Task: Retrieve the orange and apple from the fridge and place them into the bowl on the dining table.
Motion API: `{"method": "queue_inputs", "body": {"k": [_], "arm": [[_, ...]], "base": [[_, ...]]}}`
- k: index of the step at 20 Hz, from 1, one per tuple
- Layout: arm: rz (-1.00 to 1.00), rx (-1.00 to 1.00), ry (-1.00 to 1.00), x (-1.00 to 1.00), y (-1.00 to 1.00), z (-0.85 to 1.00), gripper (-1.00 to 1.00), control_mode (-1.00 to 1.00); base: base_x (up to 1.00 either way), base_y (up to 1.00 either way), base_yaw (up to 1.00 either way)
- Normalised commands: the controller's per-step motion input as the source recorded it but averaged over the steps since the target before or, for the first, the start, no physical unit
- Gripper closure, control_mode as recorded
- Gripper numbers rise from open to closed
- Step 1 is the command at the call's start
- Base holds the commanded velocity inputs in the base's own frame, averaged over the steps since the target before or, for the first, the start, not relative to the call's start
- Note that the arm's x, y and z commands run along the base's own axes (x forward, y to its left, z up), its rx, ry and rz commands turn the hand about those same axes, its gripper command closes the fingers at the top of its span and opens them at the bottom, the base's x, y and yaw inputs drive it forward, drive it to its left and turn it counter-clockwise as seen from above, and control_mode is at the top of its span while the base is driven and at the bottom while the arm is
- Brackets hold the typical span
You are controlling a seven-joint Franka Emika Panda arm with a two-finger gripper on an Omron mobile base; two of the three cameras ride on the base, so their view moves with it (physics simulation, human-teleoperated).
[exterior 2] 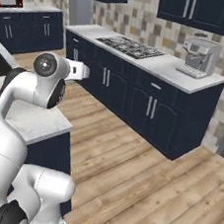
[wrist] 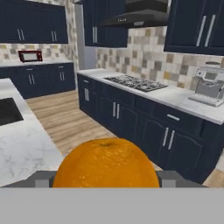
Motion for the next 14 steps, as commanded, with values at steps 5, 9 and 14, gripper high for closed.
{"method": "queue_inputs", "body": {"k": [5, 9, 14], "arm": [[0.00, 0.00, 0.00, 0.00, 0.00, 0.00, 1.00, 1.00], [0.00, 0.00, 0.00, 0.00, 0.00, 0.00, 1.00, 1.00], [0.00, 0.00, 0.00, 0.00, 0.00, 0.00, 1.00, 1.00]], "base": [[-0.36, 0.72, 0.22], [-0.40, 0.74, 0.21], [-0.44, 0.73, 0.21]]}}
